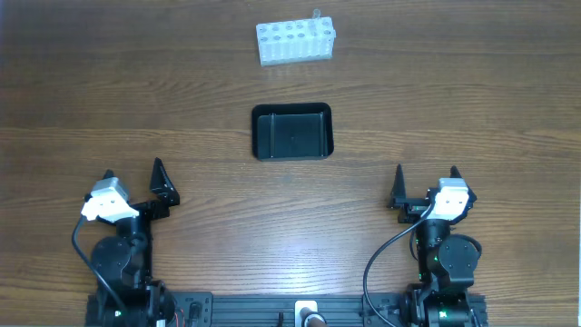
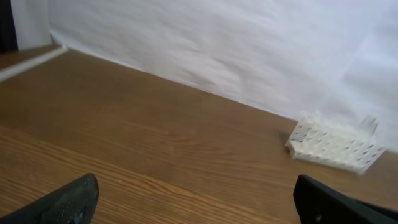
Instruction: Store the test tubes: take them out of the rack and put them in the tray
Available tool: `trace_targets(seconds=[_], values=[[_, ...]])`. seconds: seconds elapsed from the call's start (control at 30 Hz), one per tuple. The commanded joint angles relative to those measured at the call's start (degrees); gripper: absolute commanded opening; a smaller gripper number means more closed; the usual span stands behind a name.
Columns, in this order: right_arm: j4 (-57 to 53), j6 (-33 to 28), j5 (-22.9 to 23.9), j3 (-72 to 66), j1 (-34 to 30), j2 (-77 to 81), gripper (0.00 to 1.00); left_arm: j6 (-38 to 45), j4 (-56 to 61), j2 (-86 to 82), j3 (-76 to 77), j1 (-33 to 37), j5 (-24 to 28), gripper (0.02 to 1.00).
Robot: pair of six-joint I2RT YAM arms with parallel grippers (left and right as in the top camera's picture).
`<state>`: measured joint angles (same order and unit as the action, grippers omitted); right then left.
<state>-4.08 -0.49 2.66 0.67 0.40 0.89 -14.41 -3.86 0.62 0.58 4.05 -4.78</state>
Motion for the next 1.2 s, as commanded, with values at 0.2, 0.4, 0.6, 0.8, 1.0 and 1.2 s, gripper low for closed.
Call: trace_targets(seconds=[0.2, 0.4, 0.6, 0.8, 1.0, 1.2], values=[[-0.2, -0.4, -0.3, -0.3, -0.3, -0.6, 0.991, 5.0, -0.1, -0.5, -0.2, 0.3, 2.4, 0.998], [-0.2, -0.4, -0.3, -0.3, -0.3, -0.6, 0.993, 7.5, -0.5, -0.5, -0.2, 0.3, 5.3, 0.998], [-0.2, -0.4, -0.3, -0.3, -0.3, -0.6, 0.991, 8.0, -0.5, -0.4, -0.2, 0.3, 7.3, 0.998], [-0.2, -0.4, -0.3, -0.3, -0.3, -0.6, 0.991, 8.0, -0.5, -0.3, -0.2, 0.3, 7.3, 0.998], [-0.2, -0.4, -0.3, -0.3, -0.3, -0.6, 0.993, 8.0, -0.5, -0.3, -0.2, 0.3, 7.3, 0.998], [-0.2, -0.4, -0.3, -0.3, -0.3, -0.6, 0.991, 8.0, -0.5, -0.3, -0.2, 0.3, 7.3, 0.998]])
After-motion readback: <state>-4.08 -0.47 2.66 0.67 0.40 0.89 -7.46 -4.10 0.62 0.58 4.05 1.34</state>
